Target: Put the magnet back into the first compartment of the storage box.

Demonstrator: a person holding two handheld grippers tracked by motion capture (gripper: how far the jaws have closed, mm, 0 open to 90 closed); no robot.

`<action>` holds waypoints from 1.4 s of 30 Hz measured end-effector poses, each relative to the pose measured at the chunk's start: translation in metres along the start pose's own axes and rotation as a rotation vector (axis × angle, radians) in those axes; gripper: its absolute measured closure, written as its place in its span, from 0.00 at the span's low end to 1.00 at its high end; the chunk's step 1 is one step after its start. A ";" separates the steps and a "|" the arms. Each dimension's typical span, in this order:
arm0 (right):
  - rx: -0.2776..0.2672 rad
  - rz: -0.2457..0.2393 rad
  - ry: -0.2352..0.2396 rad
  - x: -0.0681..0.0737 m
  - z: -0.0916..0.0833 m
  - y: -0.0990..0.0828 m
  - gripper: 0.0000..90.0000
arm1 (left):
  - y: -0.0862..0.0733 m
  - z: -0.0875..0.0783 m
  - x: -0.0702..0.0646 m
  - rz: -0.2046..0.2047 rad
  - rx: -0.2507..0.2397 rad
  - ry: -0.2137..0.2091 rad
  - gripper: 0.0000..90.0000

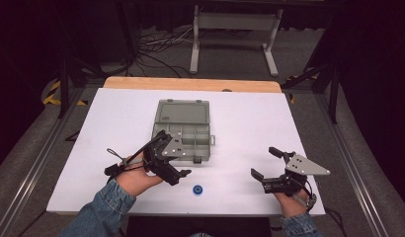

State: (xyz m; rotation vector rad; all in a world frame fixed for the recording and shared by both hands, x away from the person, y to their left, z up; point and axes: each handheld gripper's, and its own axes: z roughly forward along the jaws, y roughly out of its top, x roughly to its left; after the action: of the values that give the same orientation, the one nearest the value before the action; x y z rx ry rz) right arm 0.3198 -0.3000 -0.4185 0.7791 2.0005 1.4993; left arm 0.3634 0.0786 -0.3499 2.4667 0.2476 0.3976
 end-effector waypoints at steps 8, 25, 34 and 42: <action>-0.003 0.003 0.008 0.000 0.000 0.000 0.04 | 0.007 0.001 0.002 -0.029 0.126 -0.022 0.08; -0.004 0.003 0.013 0.000 0.000 0.000 0.04 | 0.014 0.016 0.003 -0.065 0.258 -0.115 0.12; -0.004 0.006 0.014 0.000 0.000 -0.001 0.04 | 0.017 0.020 0.000 -0.049 0.280 -0.137 0.13; 0.000 0.005 0.014 0.000 0.000 -0.001 0.04 | 0.016 0.031 -0.005 -0.051 0.269 -0.171 0.16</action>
State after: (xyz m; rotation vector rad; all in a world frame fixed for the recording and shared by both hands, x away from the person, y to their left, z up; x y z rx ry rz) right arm 0.3201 -0.3001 -0.4191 0.7769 2.0097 1.5116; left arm 0.3702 0.0473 -0.3645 2.7322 0.3084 0.1365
